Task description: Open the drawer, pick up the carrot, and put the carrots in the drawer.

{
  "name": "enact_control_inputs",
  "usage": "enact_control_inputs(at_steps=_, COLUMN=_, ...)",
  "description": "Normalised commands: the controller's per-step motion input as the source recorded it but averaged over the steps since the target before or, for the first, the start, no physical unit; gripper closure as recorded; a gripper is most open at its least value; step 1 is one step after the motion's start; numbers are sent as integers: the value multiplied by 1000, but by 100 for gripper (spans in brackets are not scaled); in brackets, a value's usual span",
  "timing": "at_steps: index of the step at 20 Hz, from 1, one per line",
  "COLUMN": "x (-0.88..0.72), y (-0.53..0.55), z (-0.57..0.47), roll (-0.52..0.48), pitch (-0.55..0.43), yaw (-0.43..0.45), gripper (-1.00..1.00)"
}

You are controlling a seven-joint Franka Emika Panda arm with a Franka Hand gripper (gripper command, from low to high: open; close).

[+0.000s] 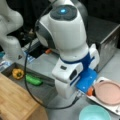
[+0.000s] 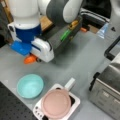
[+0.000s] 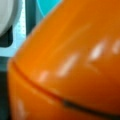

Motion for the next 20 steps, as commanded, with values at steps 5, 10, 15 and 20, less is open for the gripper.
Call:
enact_control_inputs(at_steps=5, x=-277, y=-109, z=96, roll=-150, pitch=47, yaw=407, gripper=100)
enact_control_inputs(at_steps=10, x=-531, y=-150, z=112, roll=-200, pitch=7, yaw=433, gripper=100)
enact_control_inputs(at_steps=15, x=-605, y=86, z=-19, roll=-137, pitch=-120, yaw=387, gripper=100)
enact_control_inputs(at_steps=20, x=-623, y=103, z=-108, roll=-97, pitch=-192, yaw=410, gripper=100)
